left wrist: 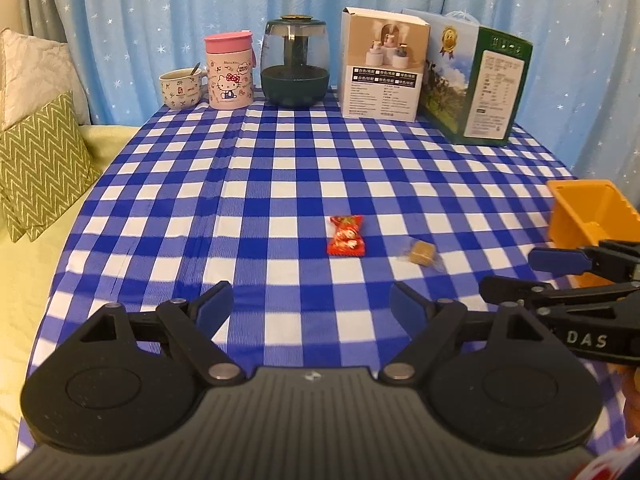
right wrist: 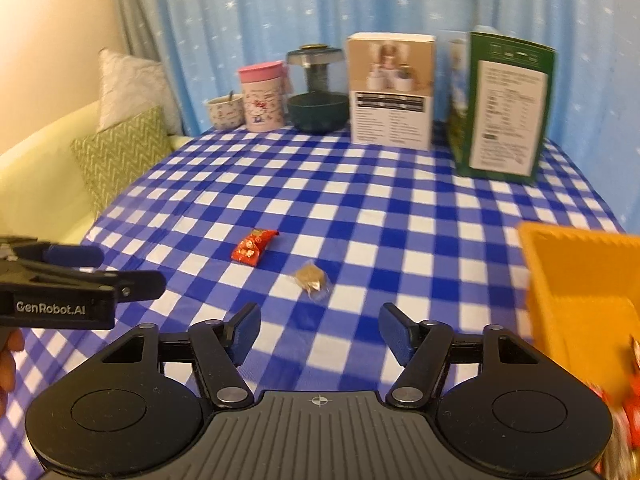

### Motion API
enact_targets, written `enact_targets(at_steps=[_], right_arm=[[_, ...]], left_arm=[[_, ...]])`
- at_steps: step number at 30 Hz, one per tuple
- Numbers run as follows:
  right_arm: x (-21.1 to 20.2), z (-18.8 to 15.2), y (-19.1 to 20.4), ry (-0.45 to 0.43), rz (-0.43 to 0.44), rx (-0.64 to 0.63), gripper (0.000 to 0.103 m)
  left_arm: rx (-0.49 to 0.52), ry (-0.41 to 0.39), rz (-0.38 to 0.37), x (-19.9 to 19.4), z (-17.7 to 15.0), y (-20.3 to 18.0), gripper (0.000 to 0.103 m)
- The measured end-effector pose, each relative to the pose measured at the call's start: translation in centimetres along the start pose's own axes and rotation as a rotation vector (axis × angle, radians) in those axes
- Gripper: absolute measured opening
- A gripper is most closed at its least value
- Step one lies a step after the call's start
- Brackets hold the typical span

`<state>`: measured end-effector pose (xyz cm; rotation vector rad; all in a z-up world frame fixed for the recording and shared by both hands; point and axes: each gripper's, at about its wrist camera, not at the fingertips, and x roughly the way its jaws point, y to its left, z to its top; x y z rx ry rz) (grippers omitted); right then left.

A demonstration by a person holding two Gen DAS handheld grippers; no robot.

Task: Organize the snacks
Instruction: 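Grasp the clear-wrapped brown cake with the right tool while the left tool grasps the red HOHO candy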

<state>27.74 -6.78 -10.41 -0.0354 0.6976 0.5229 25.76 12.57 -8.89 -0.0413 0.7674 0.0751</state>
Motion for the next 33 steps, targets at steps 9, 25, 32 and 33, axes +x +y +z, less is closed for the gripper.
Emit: enact_targets(at_steps=[9,25,32,33], right_arm=[[5.6,0.9,0.2,-0.001,0.036,-0.109,0.045],[9.5,1.0,0.0,0.014,0.039,-0.156,0.026],[8.4,1.2,-0.4,-0.024,0.014,-0.112,0.022],[8.3,1.2,-0.5,-0.028,0.009,-0.114,0.022]], left_arm=[[0.003,-0.005,-0.019,3.8,1.0,1.2,0.084],[0.008,0.005,-0.083,7.5,1.4,1.7,0.084],[0.042,-0.024,-0.114,8.7,1.8,0.5,0.082],[0.047,-0.028,-0.117,8.9,1.9,0.4,0.08]])
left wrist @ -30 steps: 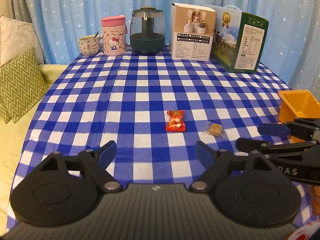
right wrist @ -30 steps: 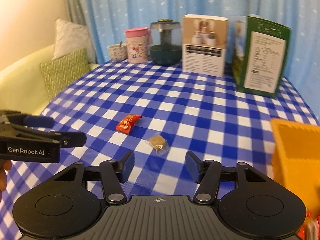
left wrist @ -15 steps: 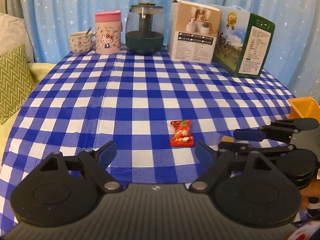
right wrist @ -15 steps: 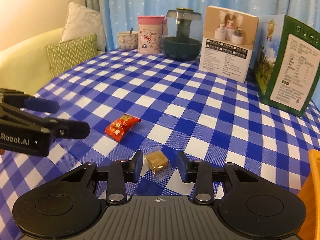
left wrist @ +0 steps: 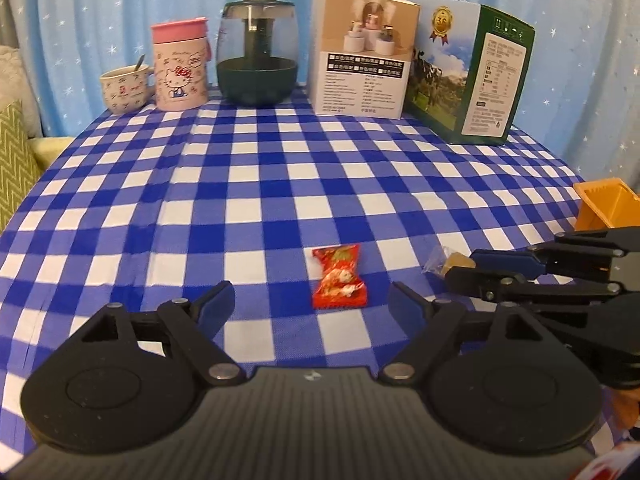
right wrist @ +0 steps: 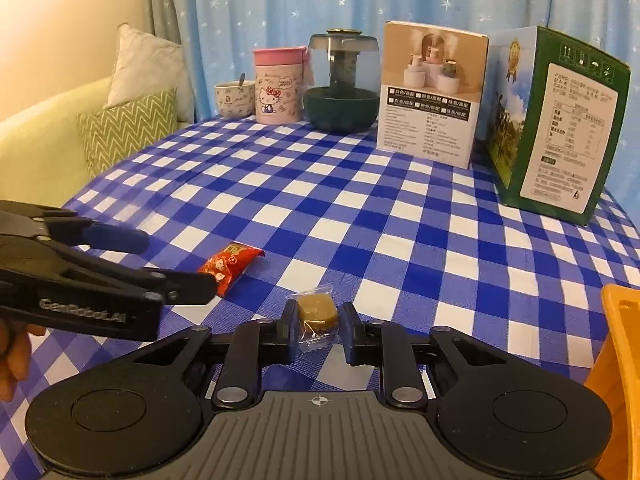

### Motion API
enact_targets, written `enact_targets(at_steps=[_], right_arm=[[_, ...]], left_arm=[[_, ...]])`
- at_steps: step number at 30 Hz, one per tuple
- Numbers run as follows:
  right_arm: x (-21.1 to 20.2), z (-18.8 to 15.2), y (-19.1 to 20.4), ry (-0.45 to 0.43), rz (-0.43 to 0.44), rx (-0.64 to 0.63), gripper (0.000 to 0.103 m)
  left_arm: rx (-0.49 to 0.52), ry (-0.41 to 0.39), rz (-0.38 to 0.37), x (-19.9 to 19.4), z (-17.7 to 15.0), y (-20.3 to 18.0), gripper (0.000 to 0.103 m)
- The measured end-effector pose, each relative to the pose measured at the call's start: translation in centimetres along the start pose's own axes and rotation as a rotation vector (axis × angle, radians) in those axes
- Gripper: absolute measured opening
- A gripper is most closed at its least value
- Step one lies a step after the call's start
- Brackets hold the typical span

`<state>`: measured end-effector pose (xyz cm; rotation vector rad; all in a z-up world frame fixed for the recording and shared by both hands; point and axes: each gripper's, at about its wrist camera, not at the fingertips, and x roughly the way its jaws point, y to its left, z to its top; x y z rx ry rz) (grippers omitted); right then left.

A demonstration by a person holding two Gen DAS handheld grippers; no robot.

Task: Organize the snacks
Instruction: 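Grasp the clear-wrapped brown cake with the right tool while the left tool grasps the red HOHO candy, then carry the brown cake and red candy over the orange tray with both tools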

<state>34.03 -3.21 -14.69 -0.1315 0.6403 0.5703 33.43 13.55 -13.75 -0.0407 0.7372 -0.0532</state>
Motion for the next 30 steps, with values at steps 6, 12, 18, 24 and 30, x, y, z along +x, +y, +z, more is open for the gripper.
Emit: enact_targets(at_steps=[6,12,18,24,30], right_arm=[[-0.5,-0.3,-1.0,-0.003,-0.059,0.053,0.022],[-1.0,-1.0,-1.8,0.013,-0.081,0.103,0.022],[-1.3,-1.1,-1.8,0.023,-0.088,0.119,0.022],[-2.2,-1.3,-1.6,0.022,-0.096,0.138,0.022],[-4.5,-1.2,-1.4,0.009,-0.102,0.167,0.022]], left_arm=[[0.02,-0.018,-0.015,1.3,0.2,-0.7,0.066],[0.033,-0.024,-0.017,2.5,0.5,-1.5,0.039],[0.038,-0.016,-0.006,3.0,0.6,-2.0,0.023],[0.015,0.017,-0.002,1.9,0.3,-2.0,0.019],[-0.012,0.031,0.006,-0.8,-0.4,-3.0,0.019]])
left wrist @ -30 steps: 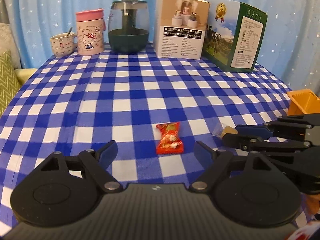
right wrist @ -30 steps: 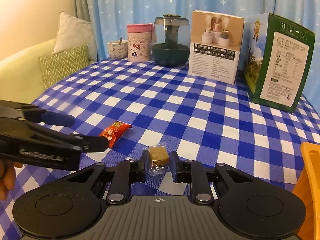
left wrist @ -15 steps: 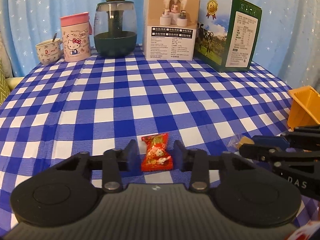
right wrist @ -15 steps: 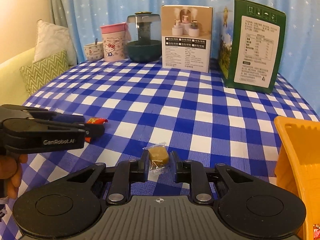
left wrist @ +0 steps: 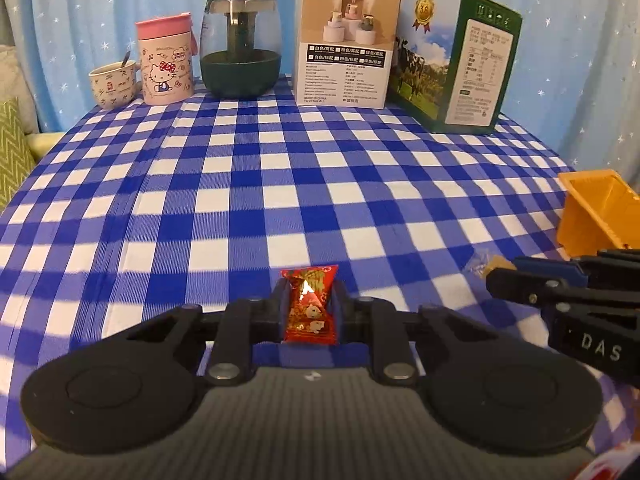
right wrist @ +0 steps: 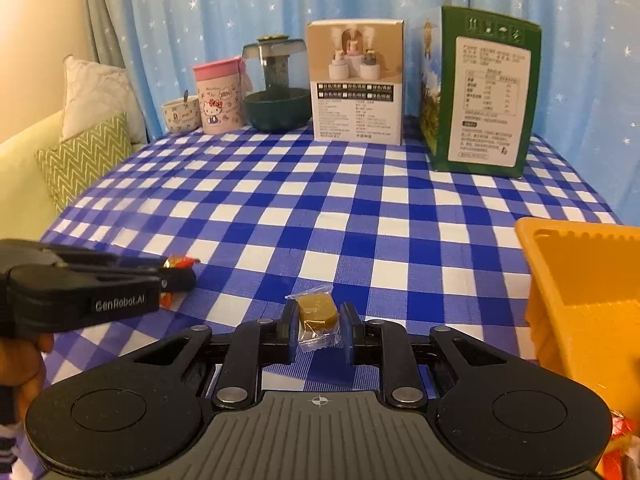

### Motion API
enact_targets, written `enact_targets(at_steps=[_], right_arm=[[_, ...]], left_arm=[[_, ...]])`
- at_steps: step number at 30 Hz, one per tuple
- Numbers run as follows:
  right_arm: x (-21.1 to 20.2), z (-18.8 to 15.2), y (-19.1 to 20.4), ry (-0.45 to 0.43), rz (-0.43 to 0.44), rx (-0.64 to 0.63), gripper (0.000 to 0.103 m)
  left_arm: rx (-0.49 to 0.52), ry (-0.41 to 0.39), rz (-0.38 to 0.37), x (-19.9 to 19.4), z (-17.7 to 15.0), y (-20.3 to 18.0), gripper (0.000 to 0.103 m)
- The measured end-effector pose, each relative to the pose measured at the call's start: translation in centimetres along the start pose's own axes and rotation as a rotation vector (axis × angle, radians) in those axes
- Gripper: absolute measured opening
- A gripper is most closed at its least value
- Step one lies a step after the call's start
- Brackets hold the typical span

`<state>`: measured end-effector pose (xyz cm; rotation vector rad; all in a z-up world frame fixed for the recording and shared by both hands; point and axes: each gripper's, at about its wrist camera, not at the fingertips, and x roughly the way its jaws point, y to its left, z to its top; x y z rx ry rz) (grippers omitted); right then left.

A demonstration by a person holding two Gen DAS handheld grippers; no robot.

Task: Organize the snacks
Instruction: 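Carry the brown cake and red candy over the orange tray with both tools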

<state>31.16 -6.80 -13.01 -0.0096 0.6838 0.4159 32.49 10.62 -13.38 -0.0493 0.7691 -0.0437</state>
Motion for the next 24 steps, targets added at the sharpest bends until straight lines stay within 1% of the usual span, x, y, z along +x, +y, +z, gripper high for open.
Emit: enact_targets(at_steps=[4,9,14,24], right_arm=[[-2.3,0.0,0.4,-0.01,-0.002,0.013,0.022],[-5.9,-0.3,0.9,-0.029,-0.009,0.019,0.022],[-9.8,-0.7,0.8,-0.051,-0.017,0.04,0.022],[-18.4,-3.0,0.6,-0.1,-0.035,0.079,0.022]], left_arm=[[-0.037,0.004,-0.008,-2.6,-0.9,-1.0,0.019],[-0.077,0.0,-0.013,-6.7,-1.8,-2.4,0.019],[-0.085,-0.012,-0.019,-10.9,-2.3,-4.0,0.019],[-0.072,-0.034,-0.026,-18.0,-4.0,-7.2,0.019]])
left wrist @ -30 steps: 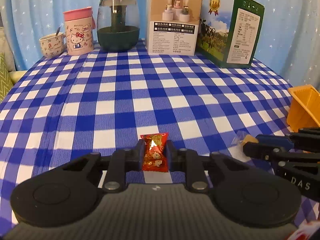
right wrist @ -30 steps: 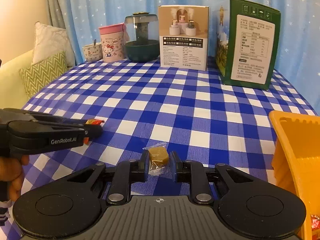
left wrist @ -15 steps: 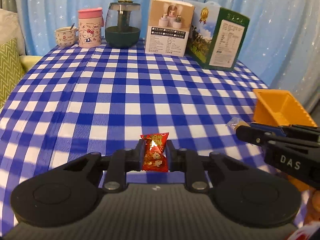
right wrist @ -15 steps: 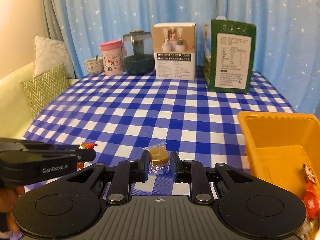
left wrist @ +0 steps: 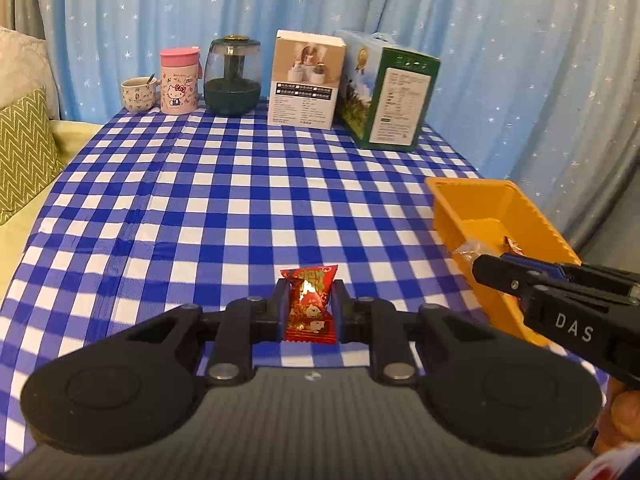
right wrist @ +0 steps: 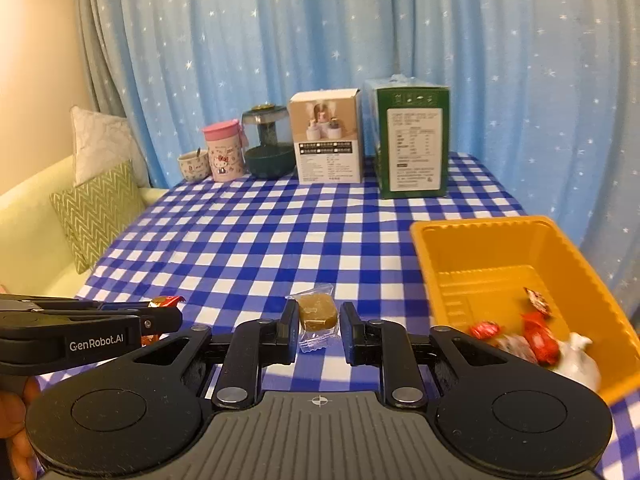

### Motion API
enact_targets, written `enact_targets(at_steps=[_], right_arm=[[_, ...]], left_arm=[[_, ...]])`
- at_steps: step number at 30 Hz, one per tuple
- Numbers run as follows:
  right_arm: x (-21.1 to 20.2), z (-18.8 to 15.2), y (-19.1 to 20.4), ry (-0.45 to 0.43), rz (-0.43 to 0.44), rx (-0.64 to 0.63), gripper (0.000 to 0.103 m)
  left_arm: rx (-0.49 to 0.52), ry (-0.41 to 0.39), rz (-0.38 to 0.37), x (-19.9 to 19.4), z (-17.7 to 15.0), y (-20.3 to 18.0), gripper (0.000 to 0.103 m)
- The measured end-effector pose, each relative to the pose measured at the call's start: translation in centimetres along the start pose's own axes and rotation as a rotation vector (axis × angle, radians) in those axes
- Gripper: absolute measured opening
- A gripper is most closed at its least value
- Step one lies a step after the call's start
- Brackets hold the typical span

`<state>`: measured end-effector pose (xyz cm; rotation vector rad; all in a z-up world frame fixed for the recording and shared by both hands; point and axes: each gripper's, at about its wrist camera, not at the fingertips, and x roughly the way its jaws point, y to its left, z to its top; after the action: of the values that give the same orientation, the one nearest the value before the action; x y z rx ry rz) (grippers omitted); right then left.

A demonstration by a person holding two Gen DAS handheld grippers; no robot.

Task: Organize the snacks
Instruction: 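Carry the brown cake and red candy over the orange tray with both tools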

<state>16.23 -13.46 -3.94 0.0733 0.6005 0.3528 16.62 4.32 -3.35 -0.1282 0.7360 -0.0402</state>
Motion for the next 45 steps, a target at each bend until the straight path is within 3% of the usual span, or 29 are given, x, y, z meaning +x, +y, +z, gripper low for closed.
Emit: enact_targets(at_steps=[18,45], right_arm=[[-9.4,-2.8,-2.1,-0.037,-0.05,0.044,0.022],[-13.2,-4.9,-9.7,0.01,-0.211,0.184,0.022]], left_arm=[[0.021,-0.009,-0.036,-6.3,-3.5,-4.3,0.019],[0.104,0.028,-0.178,-4.8,-3.2,-12.4,0.019]])
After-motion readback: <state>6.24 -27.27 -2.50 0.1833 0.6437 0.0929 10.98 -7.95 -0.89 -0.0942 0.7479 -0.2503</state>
